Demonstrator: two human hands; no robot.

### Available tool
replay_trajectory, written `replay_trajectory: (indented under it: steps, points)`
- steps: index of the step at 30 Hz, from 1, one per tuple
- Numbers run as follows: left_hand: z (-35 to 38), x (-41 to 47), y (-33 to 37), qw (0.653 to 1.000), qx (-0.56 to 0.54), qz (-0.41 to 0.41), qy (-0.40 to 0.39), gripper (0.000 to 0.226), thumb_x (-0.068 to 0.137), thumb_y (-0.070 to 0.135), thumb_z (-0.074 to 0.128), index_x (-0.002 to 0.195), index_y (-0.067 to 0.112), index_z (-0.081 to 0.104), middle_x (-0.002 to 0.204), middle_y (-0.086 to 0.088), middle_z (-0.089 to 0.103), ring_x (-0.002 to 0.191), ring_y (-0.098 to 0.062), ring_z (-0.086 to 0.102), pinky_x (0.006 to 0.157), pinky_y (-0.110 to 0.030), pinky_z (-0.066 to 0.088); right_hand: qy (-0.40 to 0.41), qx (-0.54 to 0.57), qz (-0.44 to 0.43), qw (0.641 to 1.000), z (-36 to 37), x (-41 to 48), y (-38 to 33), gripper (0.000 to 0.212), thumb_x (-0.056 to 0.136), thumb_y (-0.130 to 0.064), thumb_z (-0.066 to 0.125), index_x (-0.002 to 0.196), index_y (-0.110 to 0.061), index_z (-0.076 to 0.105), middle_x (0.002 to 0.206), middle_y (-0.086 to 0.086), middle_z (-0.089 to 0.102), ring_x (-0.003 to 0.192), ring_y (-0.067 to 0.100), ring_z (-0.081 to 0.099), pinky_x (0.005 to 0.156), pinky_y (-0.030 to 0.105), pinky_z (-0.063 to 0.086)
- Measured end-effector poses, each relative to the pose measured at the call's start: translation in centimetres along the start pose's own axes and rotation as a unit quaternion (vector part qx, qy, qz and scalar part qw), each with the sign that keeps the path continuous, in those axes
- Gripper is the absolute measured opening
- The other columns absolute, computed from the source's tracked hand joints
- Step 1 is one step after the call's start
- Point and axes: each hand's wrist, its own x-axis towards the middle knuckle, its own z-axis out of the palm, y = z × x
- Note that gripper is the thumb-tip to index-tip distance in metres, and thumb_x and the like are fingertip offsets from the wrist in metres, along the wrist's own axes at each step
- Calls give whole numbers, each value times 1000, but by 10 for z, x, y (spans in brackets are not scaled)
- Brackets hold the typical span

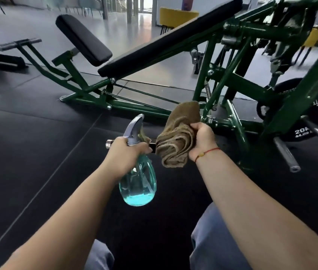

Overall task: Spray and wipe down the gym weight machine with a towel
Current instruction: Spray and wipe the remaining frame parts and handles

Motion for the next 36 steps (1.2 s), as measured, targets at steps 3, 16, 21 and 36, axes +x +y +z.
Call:
replay_trajectory:
  steps: [3, 16, 21, 36]
  points:
    - [8, 32, -13, 999, 20, -22, -16, 20, 73, 13, 80, 82, -3, 72, 66, -7, 65, 65, -25, 65, 68, -36, 55, 12, 4, 6, 1000, 23, 32, 10, 27, 93, -20, 47, 104, -6, 67, 90, 14, 70, 79, 31, 68, 77, 40, 59]
    - [8, 110, -17, 988, 17, -141, -63, 46, 64, 25, 83, 80, -6, 53, 74, -33, 52, 67, -23, 48, 65, -42, 40, 43, 70, 50, 995, 37, 126, 31, 57, 72, -33, 58, 119, -1, 68, 121, 23, 69, 114, 42, 65, 102, 61, 48]
    - [4, 123, -3, 981, -4, -180, -69, 69, 51, 43, 75, 88, -12, 56, 79, -36, 57, 71, -28, 54, 66, -51, 48, 59, 99, 81, 990, 51, 118, 20, 52, 87, -36, 51, 125, -3, 64, 124, 24, 67, 115, 42, 65, 102, 60, 48]
    - [-133, 134, 188, 964, 48, -233, -122, 56, 52, 33, 69, 95, -3, 66, 82, -9, 65, 69, -21, 54, 66, -40, 44, 165, -61, 266, 948, 209, 24, -82, 40, 72, -15, 79, 108, 0, 71, 106, 20, 74, 95, 39, 72, 93, 56, 54]
